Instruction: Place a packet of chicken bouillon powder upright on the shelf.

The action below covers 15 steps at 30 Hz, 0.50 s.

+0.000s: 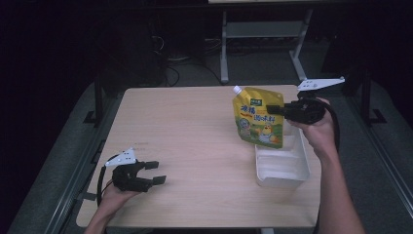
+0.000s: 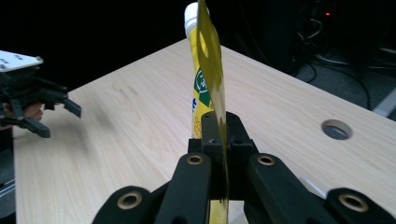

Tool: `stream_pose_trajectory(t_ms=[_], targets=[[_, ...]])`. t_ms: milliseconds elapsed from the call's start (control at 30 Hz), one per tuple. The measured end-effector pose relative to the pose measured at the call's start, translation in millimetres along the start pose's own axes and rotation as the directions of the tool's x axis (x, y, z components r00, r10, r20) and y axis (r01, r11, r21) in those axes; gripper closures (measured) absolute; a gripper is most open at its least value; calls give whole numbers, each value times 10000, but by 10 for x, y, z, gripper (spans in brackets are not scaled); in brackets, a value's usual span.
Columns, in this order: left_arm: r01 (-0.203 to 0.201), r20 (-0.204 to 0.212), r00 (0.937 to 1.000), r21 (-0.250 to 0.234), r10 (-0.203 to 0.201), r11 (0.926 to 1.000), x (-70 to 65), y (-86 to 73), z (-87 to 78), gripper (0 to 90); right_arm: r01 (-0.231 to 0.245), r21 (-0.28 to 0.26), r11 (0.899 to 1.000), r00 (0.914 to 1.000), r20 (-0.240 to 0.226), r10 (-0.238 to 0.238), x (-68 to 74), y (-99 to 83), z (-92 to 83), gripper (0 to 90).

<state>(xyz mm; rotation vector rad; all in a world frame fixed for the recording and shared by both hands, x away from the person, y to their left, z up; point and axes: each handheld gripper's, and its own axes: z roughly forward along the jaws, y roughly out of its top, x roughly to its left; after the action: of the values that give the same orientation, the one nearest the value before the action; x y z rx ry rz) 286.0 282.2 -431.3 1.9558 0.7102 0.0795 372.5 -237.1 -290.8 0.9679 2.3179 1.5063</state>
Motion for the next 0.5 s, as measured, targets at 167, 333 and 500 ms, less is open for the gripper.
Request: stream_pose_trajectory(t_ms=[167, 333, 500], targets=[[26, -16, 10000, 4, -26, 10000, 17, 0, 9, 284, -57, 172, 9998, 9994, 340, 51, -55, -35, -62, 893], [-15, -34, 10000, 28, 15, 10000, 9, 0, 6, 285, -188, 124, 9997, 9983, 561, 181, -115, -106, -130, 893], [9, -71, 10000, 102, -9, 9999, 16, -2, 10, 285, -305, 120, 9995, 9978, 586, 298, -183, -178, -172, 893]])
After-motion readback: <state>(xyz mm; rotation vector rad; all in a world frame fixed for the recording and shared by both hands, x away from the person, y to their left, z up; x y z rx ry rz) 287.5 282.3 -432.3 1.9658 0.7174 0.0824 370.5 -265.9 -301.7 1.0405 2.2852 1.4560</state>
